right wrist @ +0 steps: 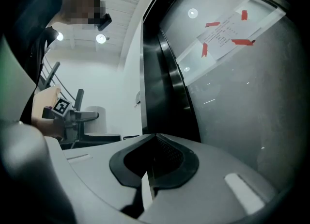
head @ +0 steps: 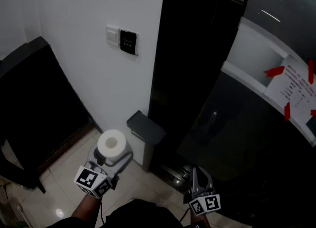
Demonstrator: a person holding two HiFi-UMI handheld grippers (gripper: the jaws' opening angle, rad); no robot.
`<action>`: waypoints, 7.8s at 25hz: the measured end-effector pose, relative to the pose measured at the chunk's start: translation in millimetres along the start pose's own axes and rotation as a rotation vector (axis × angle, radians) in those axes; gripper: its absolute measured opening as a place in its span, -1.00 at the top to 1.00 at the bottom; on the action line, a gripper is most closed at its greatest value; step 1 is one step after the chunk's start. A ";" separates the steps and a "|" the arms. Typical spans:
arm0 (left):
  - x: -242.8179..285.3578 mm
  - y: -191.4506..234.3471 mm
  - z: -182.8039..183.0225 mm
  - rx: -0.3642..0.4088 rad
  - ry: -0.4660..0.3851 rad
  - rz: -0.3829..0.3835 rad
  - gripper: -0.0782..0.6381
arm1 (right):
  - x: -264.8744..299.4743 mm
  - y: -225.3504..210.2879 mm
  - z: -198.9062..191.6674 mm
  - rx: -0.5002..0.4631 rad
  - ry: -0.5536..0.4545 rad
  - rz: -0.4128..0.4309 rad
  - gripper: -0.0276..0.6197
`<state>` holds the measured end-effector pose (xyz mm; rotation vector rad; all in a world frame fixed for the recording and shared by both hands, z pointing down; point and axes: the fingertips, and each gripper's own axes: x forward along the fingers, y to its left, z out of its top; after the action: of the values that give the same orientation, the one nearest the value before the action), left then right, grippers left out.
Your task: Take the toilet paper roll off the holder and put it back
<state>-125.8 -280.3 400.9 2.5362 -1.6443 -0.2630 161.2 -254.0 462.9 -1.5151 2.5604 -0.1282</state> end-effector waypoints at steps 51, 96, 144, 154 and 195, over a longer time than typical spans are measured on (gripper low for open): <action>51.1 -69.2 -3.9 -0.427 -0.073 -0.278 -0.50 | -27.7 -24.0 8.1 -0.023 0.001 -0.077 0.87; 114.0 -102.8 -198.3 -1.419 0.154 -0.405 -0.49 | -22.1 -46.9 14.2 -0.031 0.020 -0.103 0.87; 118.9 38.0 -186.4 -1.505 -0.072 -0.233 -0.49 | 22.4 -20.0 -2.8 0.003 0.033 -0.024 0.87; 90.7 37.8 -191.1 -1.367 -0.036 -0.189 -0.50 | 25.7 -12.2 -9.4 0.015 0.061 0.013 0.87; -14.6 -19.5 -58.0 0.024 0.027 0.046 0.78 | 9.8 17.0 -18.2 0.053 0.076 0.161 0.87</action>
<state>-102.5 -259.3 455.3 2.5039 -1.7041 -0.2046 138.6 -254.6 477.2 -1.3043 2.7021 -0.2353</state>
